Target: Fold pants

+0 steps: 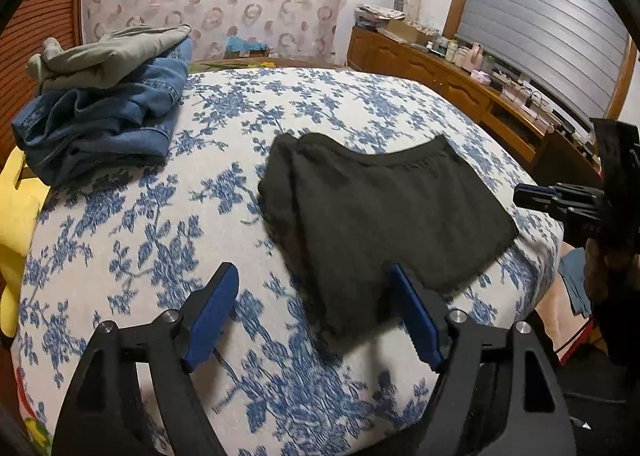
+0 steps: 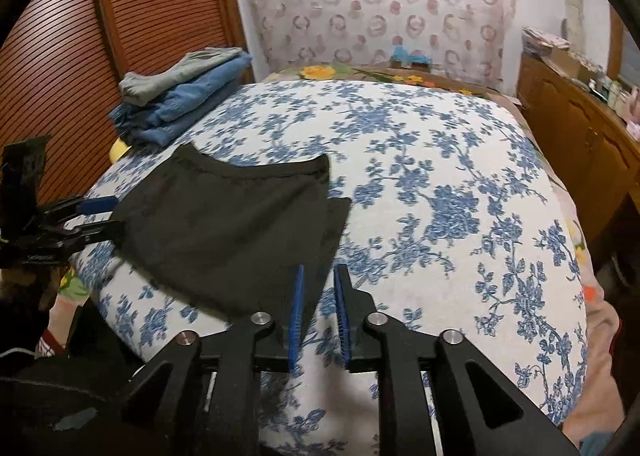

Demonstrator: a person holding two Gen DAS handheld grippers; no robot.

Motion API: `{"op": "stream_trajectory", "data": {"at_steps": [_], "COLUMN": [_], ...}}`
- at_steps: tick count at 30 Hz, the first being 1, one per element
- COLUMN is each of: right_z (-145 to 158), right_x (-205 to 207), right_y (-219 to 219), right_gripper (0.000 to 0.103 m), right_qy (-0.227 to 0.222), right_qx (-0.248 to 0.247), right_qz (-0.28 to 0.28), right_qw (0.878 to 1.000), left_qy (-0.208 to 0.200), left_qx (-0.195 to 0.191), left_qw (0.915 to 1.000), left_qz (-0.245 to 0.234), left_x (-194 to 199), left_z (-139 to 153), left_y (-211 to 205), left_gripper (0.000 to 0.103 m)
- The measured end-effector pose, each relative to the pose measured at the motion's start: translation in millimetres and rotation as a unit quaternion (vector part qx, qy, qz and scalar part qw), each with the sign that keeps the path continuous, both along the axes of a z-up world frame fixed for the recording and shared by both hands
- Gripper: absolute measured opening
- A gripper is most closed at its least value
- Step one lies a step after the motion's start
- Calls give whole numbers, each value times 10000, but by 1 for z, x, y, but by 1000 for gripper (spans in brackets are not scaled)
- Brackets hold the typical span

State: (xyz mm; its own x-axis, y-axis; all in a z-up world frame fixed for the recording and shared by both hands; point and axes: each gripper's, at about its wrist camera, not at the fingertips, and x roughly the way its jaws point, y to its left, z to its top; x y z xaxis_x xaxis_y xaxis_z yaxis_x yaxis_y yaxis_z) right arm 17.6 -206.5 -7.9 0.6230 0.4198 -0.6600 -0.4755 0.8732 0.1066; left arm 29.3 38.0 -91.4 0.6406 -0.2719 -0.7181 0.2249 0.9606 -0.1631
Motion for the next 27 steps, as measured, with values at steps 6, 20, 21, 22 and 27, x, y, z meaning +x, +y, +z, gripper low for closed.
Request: {"op": "stream_trajectory", "data": {"at_steps": [6, 20, 21, 22, 27], "right_z": [-4, -12, -14, -15, -21], "right_x": [12, 51, 53, 56, 63], "right_y": [6, 44, 45, 46, 51], "right_gripper": [48, 64, 64, 64, 64], "right_qy": [41, -13, 13, 32, 90], "right_qx": [24, -156, -166, -174, -218], "right_qz": [-102, -125, -142, -174, -270], "right_qw": [9999, 9998, 9998, 9997, 9994], "left_qy": [30, -52, -30, -17, 16], "left_qx": [-3, 117, 96, 95, 46], "left_qw": [10000, 9999, 9999, 9999, 10000], "left_qz": [-12, -32, -8, 28, 22], "left_x": [19, 65, 68, 71, 81], "left_z": [1, 9, 8, 8, 5], "left_y": [0, -7, -6, -5, -4], "left_gripper": [80, 88, 88, 88, 88]}}
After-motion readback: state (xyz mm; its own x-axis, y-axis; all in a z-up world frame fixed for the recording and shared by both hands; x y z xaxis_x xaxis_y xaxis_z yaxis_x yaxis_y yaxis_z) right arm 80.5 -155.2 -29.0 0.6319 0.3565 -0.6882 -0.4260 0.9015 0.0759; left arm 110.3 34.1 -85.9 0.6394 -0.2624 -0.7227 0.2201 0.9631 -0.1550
